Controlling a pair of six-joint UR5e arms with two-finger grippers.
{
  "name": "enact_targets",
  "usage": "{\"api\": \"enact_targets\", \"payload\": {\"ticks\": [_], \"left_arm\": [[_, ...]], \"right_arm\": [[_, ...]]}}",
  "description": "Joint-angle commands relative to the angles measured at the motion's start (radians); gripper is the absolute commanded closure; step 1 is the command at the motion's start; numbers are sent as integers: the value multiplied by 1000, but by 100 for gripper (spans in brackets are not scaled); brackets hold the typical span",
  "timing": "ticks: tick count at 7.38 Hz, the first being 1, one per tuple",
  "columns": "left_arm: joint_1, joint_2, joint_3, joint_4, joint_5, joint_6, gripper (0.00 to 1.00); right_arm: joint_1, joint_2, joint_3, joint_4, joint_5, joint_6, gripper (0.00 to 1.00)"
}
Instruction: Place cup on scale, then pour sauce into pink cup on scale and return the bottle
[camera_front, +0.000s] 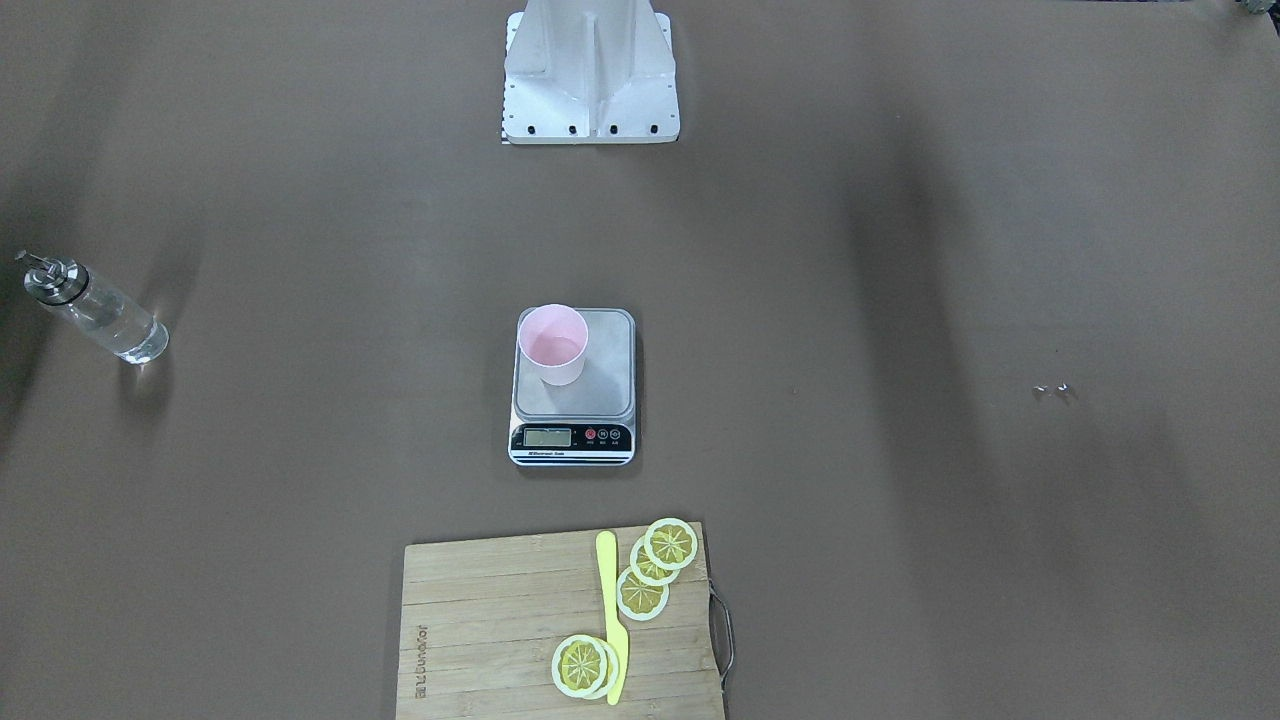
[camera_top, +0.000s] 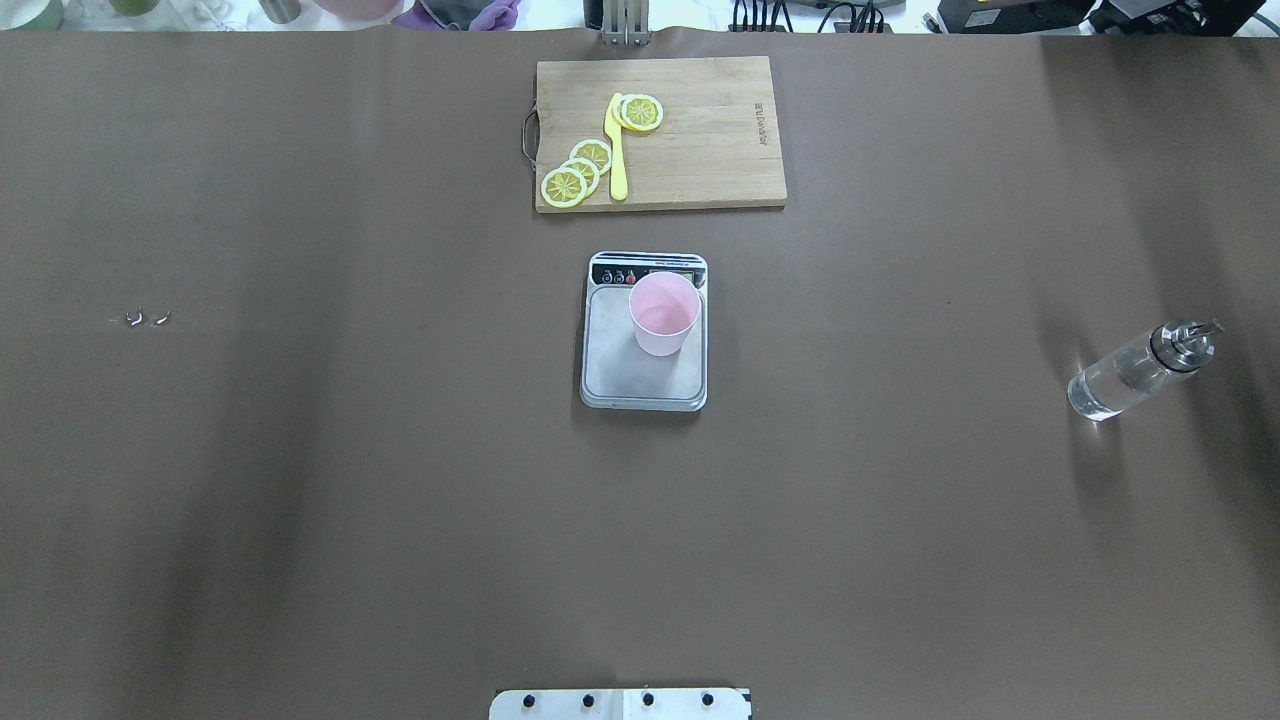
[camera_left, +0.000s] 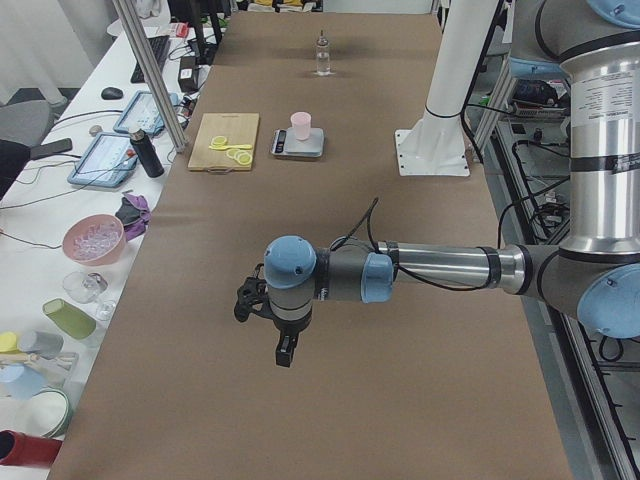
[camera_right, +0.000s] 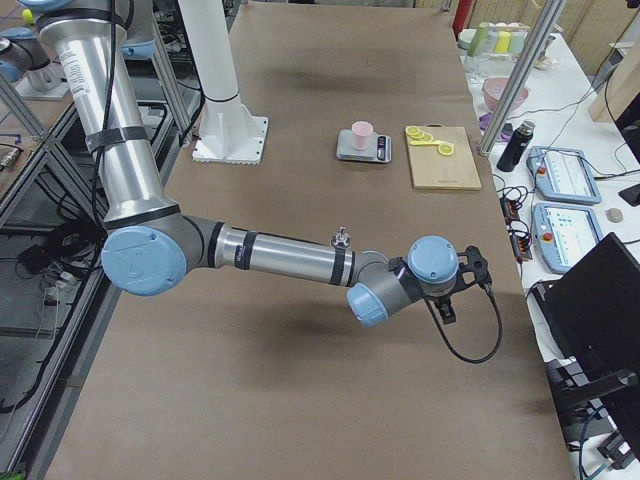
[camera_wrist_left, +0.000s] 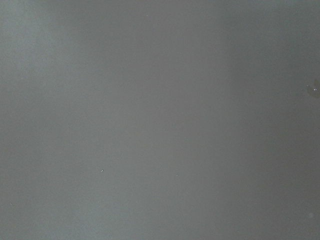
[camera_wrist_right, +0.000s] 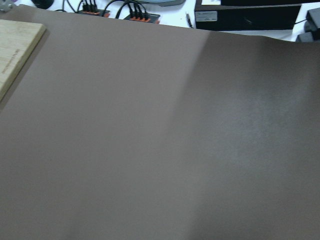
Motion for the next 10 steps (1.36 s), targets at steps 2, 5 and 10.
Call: {"api": "enact_targets", "payload": {"ticks": [2,5,10], "left_arm": [[1,5,-26,-11,9,-11,1],[1,10,-18,-14,3,-8,1],[1,7,-16,-14,3,-11,1]], "right_arm": [[30,50,-22,-257,-59,-175,0],[86,-28,117,-292,-47,-161,0],[101,-264,423,-346,-66,-155,0]]}}
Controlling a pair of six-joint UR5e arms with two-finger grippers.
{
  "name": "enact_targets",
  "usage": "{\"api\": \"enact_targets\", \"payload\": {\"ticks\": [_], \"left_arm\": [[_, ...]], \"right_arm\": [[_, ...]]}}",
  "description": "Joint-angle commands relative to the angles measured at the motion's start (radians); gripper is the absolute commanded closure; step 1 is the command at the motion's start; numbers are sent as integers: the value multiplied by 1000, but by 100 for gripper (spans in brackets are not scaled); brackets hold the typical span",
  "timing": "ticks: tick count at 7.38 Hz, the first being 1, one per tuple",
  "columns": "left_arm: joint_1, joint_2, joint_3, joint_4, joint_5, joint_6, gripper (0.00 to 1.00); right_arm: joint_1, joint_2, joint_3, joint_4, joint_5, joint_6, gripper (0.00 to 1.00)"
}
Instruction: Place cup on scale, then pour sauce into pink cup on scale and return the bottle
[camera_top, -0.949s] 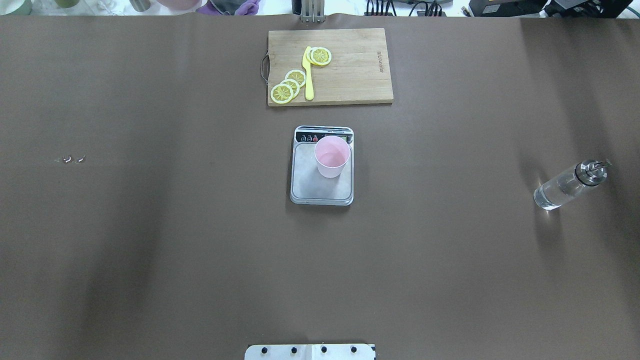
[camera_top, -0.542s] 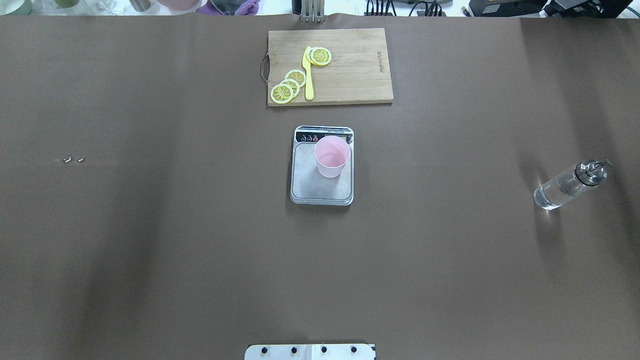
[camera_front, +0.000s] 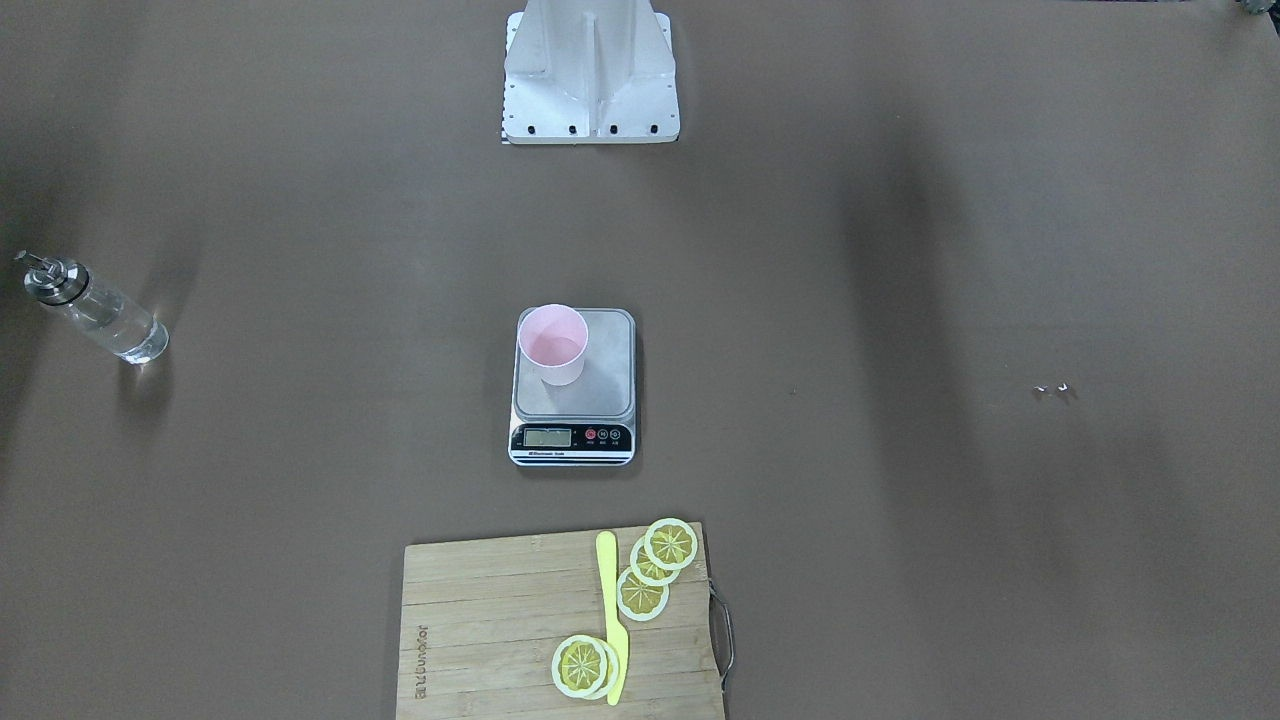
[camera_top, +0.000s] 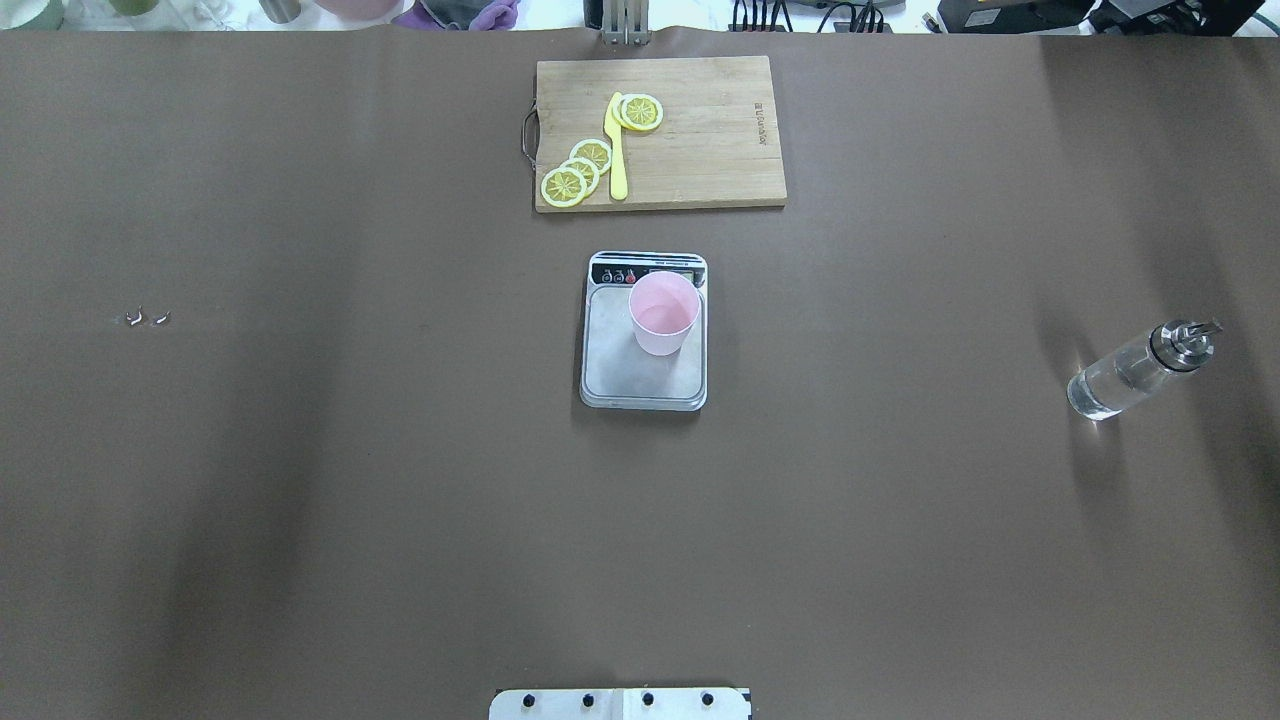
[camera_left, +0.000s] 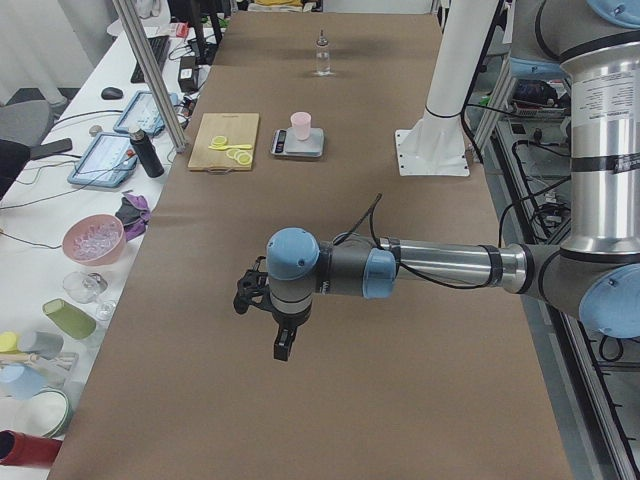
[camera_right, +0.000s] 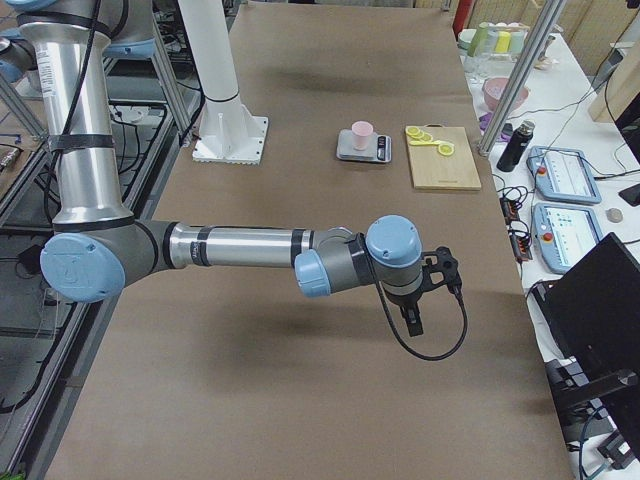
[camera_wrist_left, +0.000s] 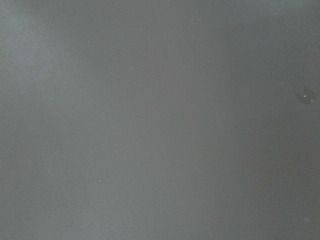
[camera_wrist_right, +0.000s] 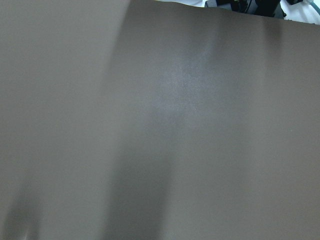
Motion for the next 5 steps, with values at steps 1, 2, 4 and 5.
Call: {"api": "enact_targets", "payload": {"ticks": [1,2,4,5], "left_arm": [[0,0,-2,0,0,-1,1],[0,0,1,0,2,0,1],[0,0,-2,0,2,-1,1],[0,0,-4,0,2,-1,1]], "right_arm": [[3,-41,31,-5,-11,0,0],[0,-74,31,0,-29,-1,0],[0,-111,35,3,-30,-1,0],[-1,-117,35,-6,-27,0,0]]}}
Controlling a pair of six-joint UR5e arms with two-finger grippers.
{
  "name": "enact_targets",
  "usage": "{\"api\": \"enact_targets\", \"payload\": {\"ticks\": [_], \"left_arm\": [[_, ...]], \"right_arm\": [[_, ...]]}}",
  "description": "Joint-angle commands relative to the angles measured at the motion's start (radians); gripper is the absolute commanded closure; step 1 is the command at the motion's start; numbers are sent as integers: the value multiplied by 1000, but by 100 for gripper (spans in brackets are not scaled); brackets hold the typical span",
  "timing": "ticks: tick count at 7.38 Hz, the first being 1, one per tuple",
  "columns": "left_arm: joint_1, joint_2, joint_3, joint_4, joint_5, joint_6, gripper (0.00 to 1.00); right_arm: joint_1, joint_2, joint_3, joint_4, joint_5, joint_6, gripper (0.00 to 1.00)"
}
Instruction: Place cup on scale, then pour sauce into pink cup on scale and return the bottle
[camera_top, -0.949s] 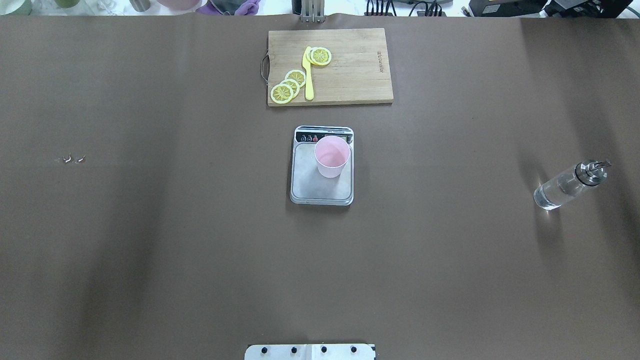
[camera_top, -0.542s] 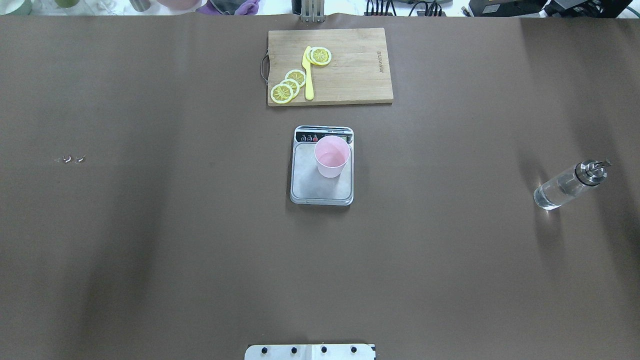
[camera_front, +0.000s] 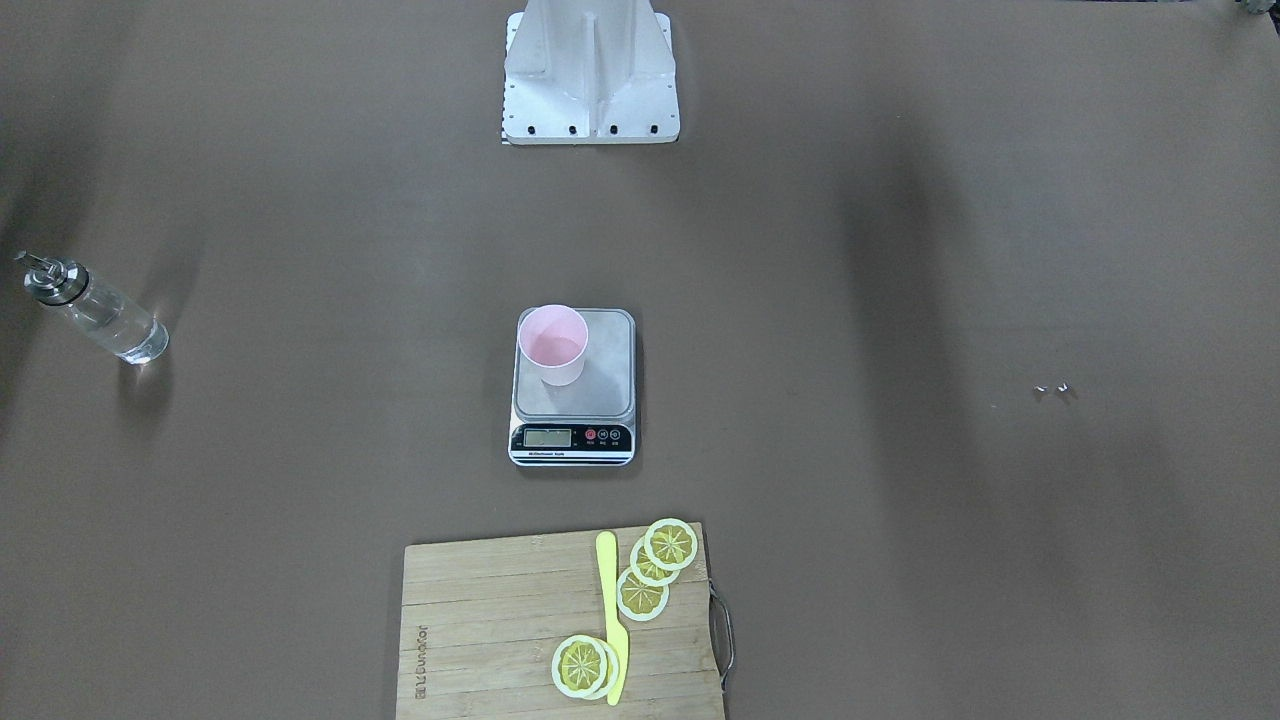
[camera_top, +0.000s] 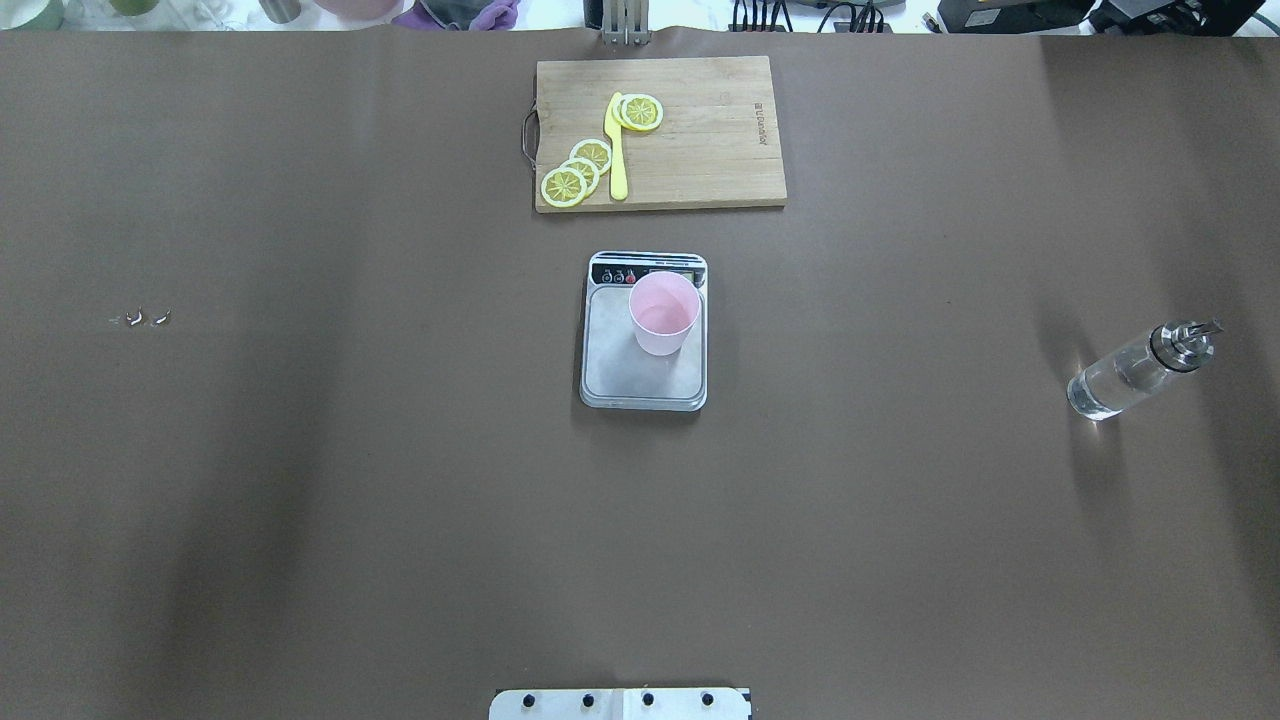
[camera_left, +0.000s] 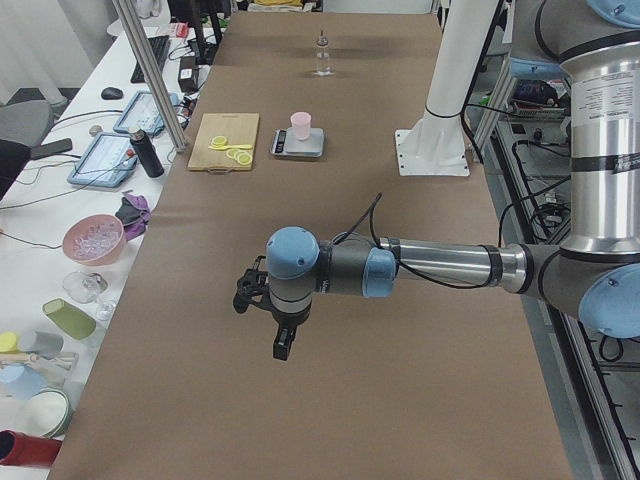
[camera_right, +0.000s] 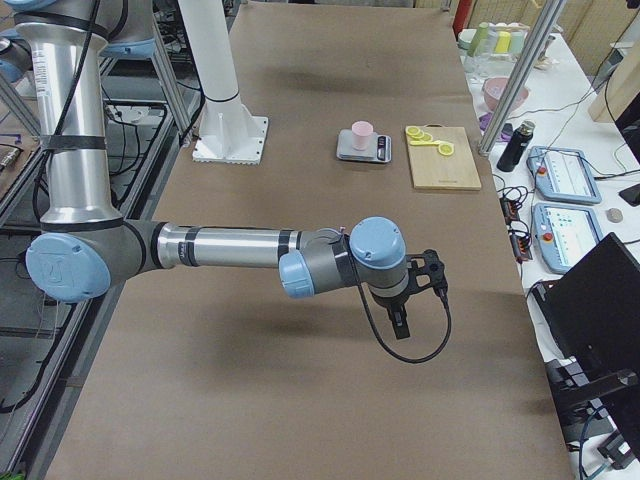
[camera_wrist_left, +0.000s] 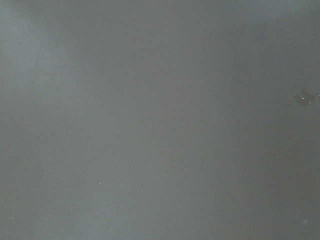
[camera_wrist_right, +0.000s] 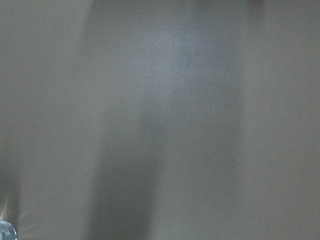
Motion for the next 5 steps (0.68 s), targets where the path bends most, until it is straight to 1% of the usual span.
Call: {"api": "enact_targets", "payload": {"ticks": [1,5], "left_arm": [[0,0,-3,0,0,-1,1],[2,-3,0,0,0,-1,1]], "right_arm": [[-3,-30,3,-7,5,1,0],[-4,-36,14,-10,8,5,0]]}}
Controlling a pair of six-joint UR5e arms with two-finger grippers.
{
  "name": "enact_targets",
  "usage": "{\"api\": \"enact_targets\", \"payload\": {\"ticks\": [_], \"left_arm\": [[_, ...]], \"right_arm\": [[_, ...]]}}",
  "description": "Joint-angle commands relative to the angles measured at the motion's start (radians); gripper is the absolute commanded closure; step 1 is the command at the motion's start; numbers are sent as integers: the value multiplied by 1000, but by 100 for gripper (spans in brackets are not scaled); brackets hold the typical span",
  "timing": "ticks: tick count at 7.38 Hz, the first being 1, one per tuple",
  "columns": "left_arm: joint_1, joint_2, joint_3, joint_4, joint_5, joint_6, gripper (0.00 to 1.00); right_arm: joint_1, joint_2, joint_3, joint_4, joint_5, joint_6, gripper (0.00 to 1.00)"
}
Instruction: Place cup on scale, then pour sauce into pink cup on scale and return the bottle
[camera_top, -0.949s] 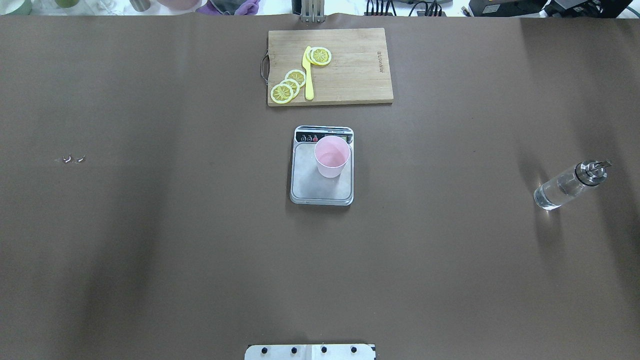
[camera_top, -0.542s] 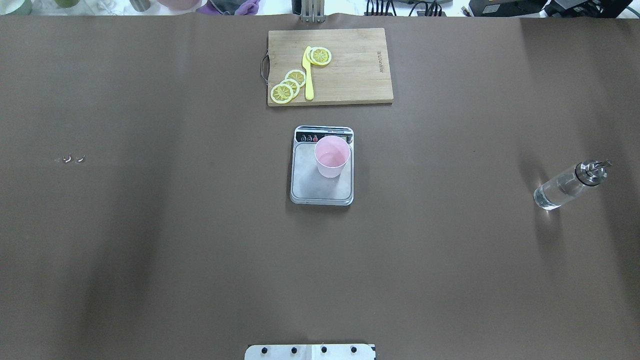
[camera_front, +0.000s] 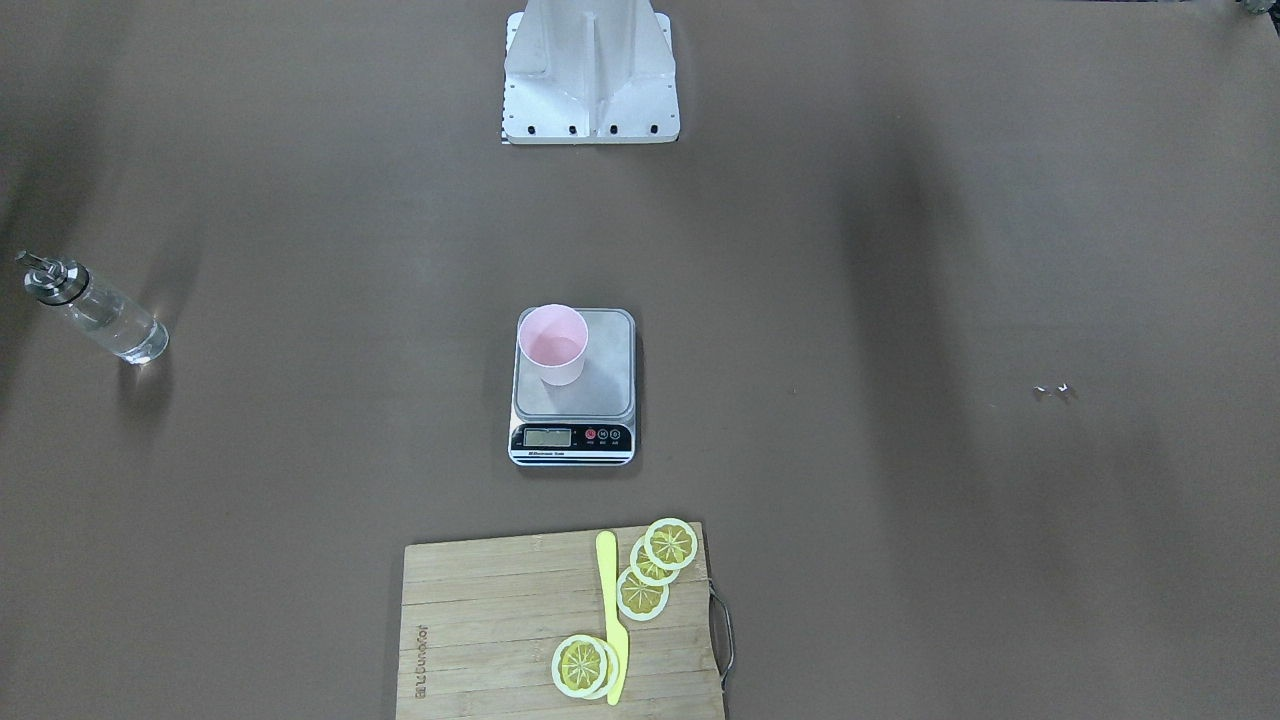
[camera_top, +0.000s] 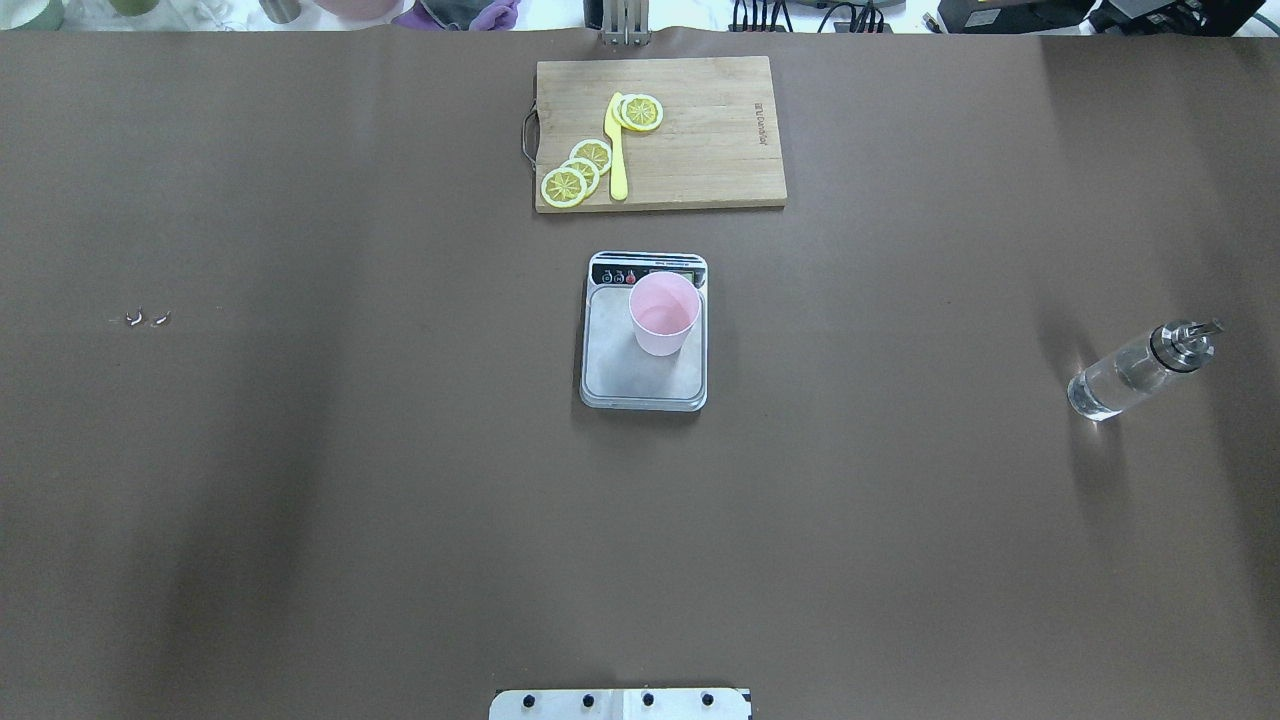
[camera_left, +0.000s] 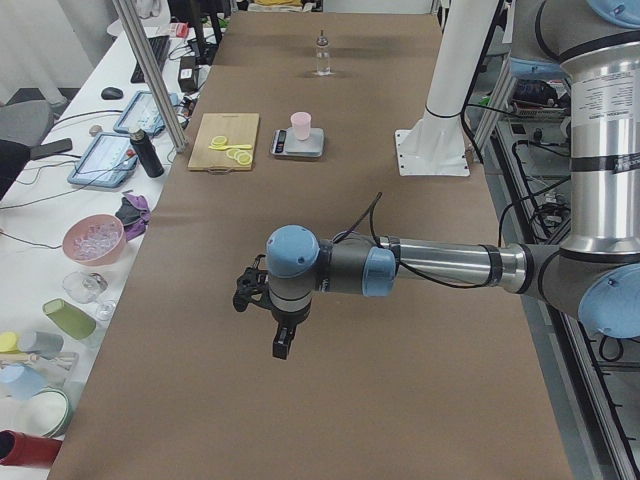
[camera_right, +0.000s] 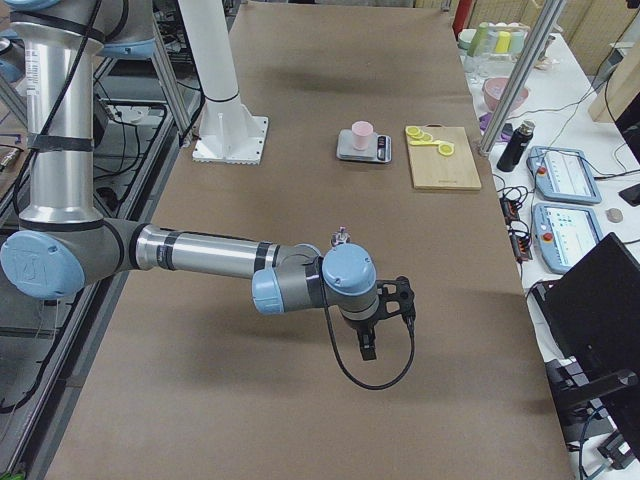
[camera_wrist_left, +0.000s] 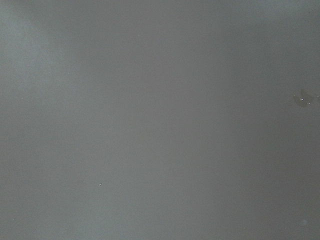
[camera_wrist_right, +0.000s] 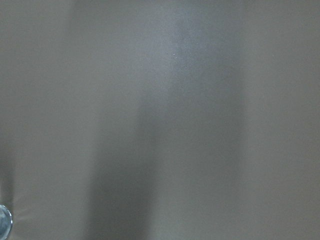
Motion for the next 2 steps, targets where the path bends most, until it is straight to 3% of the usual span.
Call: {"api": "enact_targets", "payload": {"ticks": [1,2], "left_arm": [[1,-1,6,0,0,0,1],[1,-1,7,0,0,2,1]], "right_arm": [[0,-14,37,-1,1,20,0],[0,-32,84,-14,-1,25,0]]}}
